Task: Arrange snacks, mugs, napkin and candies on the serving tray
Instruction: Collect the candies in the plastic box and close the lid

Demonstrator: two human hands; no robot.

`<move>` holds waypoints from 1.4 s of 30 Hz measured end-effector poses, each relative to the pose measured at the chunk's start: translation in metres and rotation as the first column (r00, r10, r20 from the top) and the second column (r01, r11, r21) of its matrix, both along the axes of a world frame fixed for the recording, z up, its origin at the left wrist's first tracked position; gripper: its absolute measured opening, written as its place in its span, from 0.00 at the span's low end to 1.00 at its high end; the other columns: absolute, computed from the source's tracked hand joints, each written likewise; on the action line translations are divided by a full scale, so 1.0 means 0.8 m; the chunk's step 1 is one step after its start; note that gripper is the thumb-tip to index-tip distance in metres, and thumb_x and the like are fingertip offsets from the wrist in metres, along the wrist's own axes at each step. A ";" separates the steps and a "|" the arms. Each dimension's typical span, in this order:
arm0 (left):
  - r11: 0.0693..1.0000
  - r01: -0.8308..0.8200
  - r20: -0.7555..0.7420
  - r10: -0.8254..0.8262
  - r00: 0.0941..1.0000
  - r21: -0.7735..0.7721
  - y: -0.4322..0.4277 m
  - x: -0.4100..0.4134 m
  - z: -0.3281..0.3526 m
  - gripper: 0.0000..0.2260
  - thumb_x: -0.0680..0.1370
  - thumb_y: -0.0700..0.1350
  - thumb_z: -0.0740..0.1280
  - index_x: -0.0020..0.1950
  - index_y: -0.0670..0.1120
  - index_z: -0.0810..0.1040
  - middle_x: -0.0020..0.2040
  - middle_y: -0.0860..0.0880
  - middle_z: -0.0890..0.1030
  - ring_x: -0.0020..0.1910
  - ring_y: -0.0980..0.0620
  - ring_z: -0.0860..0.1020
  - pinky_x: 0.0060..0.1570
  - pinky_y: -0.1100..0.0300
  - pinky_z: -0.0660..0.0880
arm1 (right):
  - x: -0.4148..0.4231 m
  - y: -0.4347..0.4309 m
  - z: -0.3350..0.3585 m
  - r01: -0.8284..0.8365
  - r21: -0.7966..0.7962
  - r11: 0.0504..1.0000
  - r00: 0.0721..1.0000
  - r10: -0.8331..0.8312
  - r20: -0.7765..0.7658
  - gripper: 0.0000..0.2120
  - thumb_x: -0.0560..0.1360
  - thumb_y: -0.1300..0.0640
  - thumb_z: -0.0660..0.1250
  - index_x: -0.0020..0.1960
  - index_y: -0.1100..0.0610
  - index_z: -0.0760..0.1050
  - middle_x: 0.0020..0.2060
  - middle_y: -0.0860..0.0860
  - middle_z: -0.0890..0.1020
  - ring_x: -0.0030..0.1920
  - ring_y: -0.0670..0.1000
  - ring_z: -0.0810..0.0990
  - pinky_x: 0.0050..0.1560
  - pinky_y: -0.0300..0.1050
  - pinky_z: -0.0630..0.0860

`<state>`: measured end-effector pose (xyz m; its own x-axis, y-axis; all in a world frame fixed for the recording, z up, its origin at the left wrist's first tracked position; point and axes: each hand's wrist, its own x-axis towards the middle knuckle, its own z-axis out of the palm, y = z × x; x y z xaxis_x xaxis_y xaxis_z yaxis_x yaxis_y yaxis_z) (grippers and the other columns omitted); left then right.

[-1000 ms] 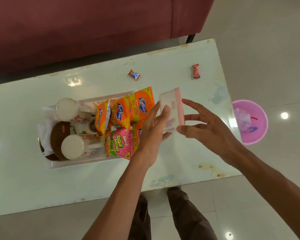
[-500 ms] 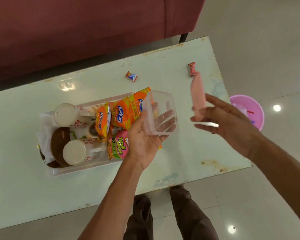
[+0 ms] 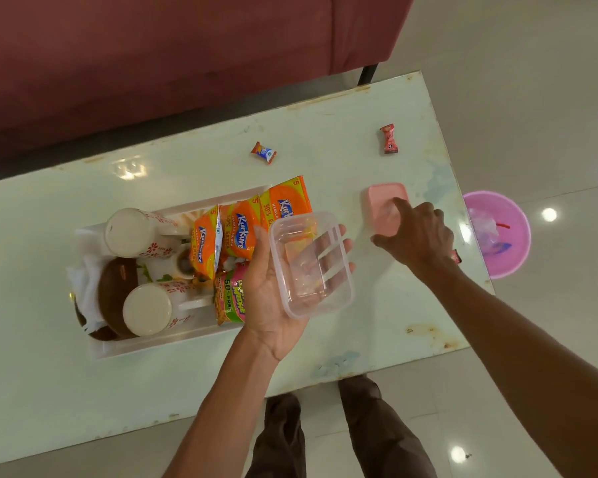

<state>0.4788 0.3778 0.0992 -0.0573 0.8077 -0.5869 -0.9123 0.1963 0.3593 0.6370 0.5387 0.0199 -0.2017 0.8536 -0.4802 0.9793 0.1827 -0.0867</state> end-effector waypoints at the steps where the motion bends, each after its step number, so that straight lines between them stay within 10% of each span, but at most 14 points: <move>1: 1.000 -0.018 -0.011 0.018 1.000 -0.011 0.001 0.000 0.001 0.38 0.77 0.66 0.55 0.78 0.42 0.65 0.75 0.34 0.69 0.70 0.36 0.74 0.70 0.37 0.68 | 0.000 0.000 -0.002 -0.011 -0.005 1.000 1.000 0.011 0.015 0.37 0.68 0.39 0.75 0.71 0.51 0.67 0.55 0.60 0.75 0.56 0.63 0.74 0.46 0.53 0.72; 14: 0.983 -0.150 -0.058 0.145 0.988 -0.106 -0.003 0.014 0.007 0.43 0.69 0.63 0.73 0.76 0.40 0.67 0.73 0.34 0.72 0.69 0.33 0.73 0.68 0.36 0.70 | -0.058 0.151 -0.025 0.010 0.230 0.973 0.981 0.035 -0.190 0.23 0.80 0.49 0.63 0.72 0.57 0.66 0.62 0.65 0.73 0.60 0.68 0.75 0.53 0.60 0.76; 24: 0.948 -0.227 -0.083 0.214 0.973 -0.221 -0.019 0.016 -0.013 0.35 0.77 0.64 0.54 0.76 0.42 0.68 0.72 0.36 0.73 0.70 0.34 0.73 0.71 0.34 0.65 | -0.074 0.156 -0.043 -0.050 0.288 0.956 0.955 0.131 -0.267 0.15 0.81 0.59 0.62 0.64 0.63 0.78 0.55 0.64 0.79 0.51 0.66 0.80 0.52 0.54 0.79; 29: 0.952 -0.228 -0.075 0.217 0.973 -0.206 -0.023 0.009 -0.019 0.34 0.79 0.63 0.54 0.76 0.41 0.67 0.74 0.34 0.70 0.73 0.32 0.68 0.74 0.34 0.60 | -0.067 0.101 0.051 0.133 0.046 0.990 0.737 -0.068 -0.672 0.13 0.77 0.53 0.67 0.60 0.51 0.81 0.44 0.45 0.85 0.43 0.45 0.84 0.46 0.26 0.74; 33: 0.967 -0.184 -0.079 0.172 0.982 -0.176 -0.026 0.007 -0.020 0.34 0.79 0.64 0.54 0.76 0.42 0.69 0.74 0.35 0.71 0.73 0.33 0.69 0.72 0.36 0.63 | -0.047 0.022 0.147 0.060 -0.106 0.993 0.588 -0.121 -0.800 0.10 0.73 0.51 0.74 0.54 0.47 0.82 0.43 0.39 0.85 0.44 0.37 0.84 0.45 0.26 0.76; 42: 0.974 -0.124 -0.127 0.101 0.987 -0.189 -0.041 0.008 -0.010 0.26 0.79 0.65 0.54 0.65 0.52 0.80 0.62 0.46 0.84 0.62 0.46 0.81 0.55 0.47 0.79 | -0.063 -0.108 0.193 -0.477 0.303 0.825 0.642 0.563 -0.521 0.10 0.70 0.59 0.77 0.52 0.55 0.85 0.45 0.49 0.86 0.46 0.54 0.81 0.41 0.46 0.78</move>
